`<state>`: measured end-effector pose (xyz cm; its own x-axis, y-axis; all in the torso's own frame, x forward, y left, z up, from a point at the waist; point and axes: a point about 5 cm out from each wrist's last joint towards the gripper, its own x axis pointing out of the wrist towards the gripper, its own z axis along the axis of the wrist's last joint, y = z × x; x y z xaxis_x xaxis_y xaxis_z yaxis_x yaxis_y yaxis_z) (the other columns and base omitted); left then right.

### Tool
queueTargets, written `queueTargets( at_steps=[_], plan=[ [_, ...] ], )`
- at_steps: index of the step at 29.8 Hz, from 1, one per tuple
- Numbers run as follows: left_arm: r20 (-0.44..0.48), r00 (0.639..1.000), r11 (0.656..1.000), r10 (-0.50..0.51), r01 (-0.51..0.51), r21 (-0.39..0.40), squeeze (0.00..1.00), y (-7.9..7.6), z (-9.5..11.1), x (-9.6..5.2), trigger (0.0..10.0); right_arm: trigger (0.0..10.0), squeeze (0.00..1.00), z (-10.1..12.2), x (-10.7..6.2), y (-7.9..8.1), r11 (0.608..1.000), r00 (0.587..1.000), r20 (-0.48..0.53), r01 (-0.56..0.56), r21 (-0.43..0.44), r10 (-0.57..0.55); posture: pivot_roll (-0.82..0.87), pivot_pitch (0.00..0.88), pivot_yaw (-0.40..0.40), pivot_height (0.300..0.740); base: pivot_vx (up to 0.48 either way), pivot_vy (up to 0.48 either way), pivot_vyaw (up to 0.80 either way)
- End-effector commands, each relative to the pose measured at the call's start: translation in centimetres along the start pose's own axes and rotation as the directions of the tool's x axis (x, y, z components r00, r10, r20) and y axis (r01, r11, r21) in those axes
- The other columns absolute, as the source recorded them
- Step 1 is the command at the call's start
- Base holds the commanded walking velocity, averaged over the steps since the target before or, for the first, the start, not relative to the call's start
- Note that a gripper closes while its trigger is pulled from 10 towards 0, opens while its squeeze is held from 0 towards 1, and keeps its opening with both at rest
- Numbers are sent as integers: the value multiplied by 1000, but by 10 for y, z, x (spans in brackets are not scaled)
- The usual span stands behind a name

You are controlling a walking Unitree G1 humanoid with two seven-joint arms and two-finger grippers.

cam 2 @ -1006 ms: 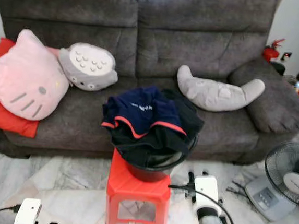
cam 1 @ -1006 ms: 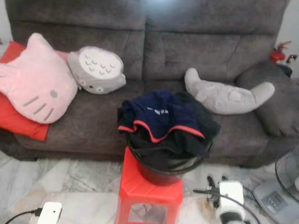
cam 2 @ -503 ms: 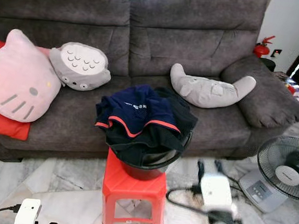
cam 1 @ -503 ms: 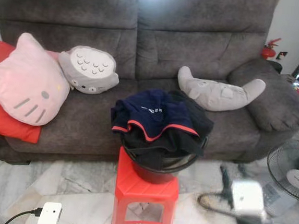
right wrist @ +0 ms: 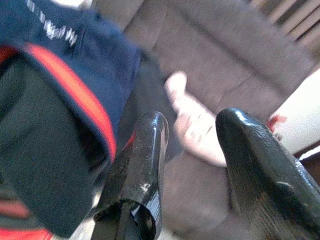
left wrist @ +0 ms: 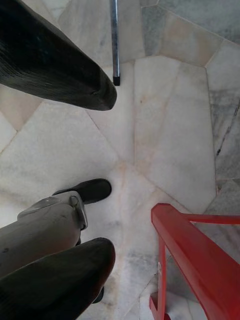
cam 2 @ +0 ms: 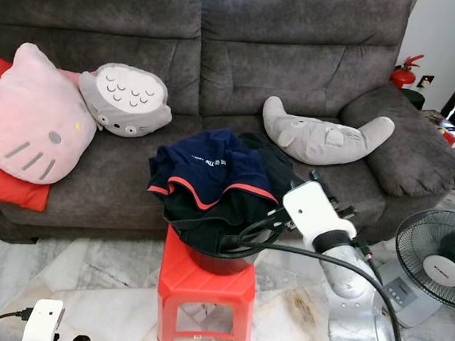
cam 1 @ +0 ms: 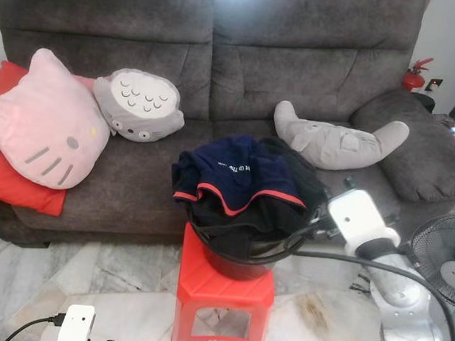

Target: Hang hanger

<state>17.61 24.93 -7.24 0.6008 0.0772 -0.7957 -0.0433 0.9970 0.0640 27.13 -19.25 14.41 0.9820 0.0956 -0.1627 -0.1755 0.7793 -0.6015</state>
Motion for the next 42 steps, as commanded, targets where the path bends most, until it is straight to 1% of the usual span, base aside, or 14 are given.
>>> queueTargets(
  at_steps=[1, 6, 11, 14, 17, 18, 20, 24, 25, 26, 27, 33, 36, 42],
  plan=[
    [-20, 1000, 1000, 6, -6, -11, 0, 1, -4, 0, 10000, 10000, 0, 5, -1, -4, 1000, 1000, -22, -20, -11, 20, -256, 0, 15, 740, 0, 0, 0],
    [-22, 1000, 1000, 5, -5, -8, 0, 1, -4, -1, 10000, 10000, 0, 5, -1, -3, 998, 997, -53, -54, -10, 53, -255, 0, 15, 740, 0, 0, 0],
    [-22, 1000, 1000, 6, -7, -10, 0, 1, -5, -1, 10000, 10000, 0, 4, 0, 5, 987, 985, -73, -159, -33, 156, -244, 0, 7, 740, 0, 0, 0],
    [-22, 1000, 1000, 7, -8, -10, 0, 1, -5, -1, 10000, 10000, 0, 6, 2, 5, 983, 983, -68, -172, -56, 168, -245, 0, 4, 740, 0, 0, 0],
    [-23, 1000, 1000, 7, -7, -9, 0, 1, -6, -1, 10000, 10000, 0, 10, 5, 5, 983, 983, -66, -175, -49, 172, -242, 0, 2, 740, 0, 0, 0],
    [-23, 1000, 1000, 7, -7, -10, 0, 1, -6, -1, 10000, 10000, 220, 13, 7, 3, 984, 984, -58, -173, -43, 171, -238, 0, -1, 740, 0, 0, 0],
    [-23, 1000, 1000, 6, -7, -11, 0, 0, -7, -1, 10000, 10000, 1000, 14, 9, 2, 985, 985, -60, -167, -40, 165, -236, 0, -2, 740, 0, 0, 0],
    [-24, 1000, 1000, 7, -7, -13, 0, 0, -7, -1, 10000, 10000, 1000, 11, 11, 1, 983, 981, -82, -178, -50, 174, -233, 0, -6, 740, 0, 0, 0],
    [-24, 1000, 1000, 7, -8, -14, 0, 0, -7, -1, 10000, 10000, 941, 11, 12, 1, 982, 981, -81, -182, -51, 178, -233, 0, -6, 740, 0, 0, 0],
    [-24, 1000, 1000, 8, -8, -15, 0, 0, -8, -1, 10000, 10000, 620, 12, 12, 1, 981, 980, -80, -188, -53, 183, -233, 0, -6, 740, 0, 0, 0],
    [-24, 1000, 1000, 8, -8, -15, 0, 0, -8, -1, 10000, 10000, 0, 12, 12, 1, 980, 979, -79, -192, -55, 188, -232, 0, -7, 740, 0, 0, 0],
    [-25, 1000, 1000, 9, -9, -16, 0, 0, -8, -1, 10000, 10000, 0, 13, 12, 2, 976, 974, -91, -212, -51, 207, -232, 0, -7, 740, 0, 0, 0],
    [-25, 1000, 1000, 8, -8, -15, 0, 0, -8, -2, 10000, 10000, 0, 5, 11, 3, 974, 970, -126, -217, -62, 208, -232, 0, -8, 740, 0, 0, 0],
    [-25, 1000, 1000, 7, -8, -12, 0, 0, -8, -2, 10000, 10000, 0, 0, 13, 4, 973, 968, -135, -221, -64, 211, -232, 0, -8, 740, 0, 0, 0]
  ],
)
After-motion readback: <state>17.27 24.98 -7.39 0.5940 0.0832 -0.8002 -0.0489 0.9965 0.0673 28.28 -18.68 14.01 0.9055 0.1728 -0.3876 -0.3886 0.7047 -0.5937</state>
